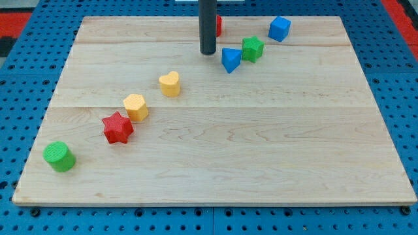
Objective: Move the blue triangle near to the red circle
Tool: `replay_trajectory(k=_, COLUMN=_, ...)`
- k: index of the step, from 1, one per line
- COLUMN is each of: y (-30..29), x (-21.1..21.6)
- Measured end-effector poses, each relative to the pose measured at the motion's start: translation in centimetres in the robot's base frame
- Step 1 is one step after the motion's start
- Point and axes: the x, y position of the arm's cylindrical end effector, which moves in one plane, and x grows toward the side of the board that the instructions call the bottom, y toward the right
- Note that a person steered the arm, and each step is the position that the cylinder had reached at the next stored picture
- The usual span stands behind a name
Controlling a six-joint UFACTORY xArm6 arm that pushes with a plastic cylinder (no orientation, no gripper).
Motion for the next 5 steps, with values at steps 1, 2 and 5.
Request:
replay_trajectory(k=1, y=0.0, x=3.6)
replay_trajectory(k=2, y=4.7, x=5.0)
replay_trajectory(k=5, y=5.5, x=1.5)
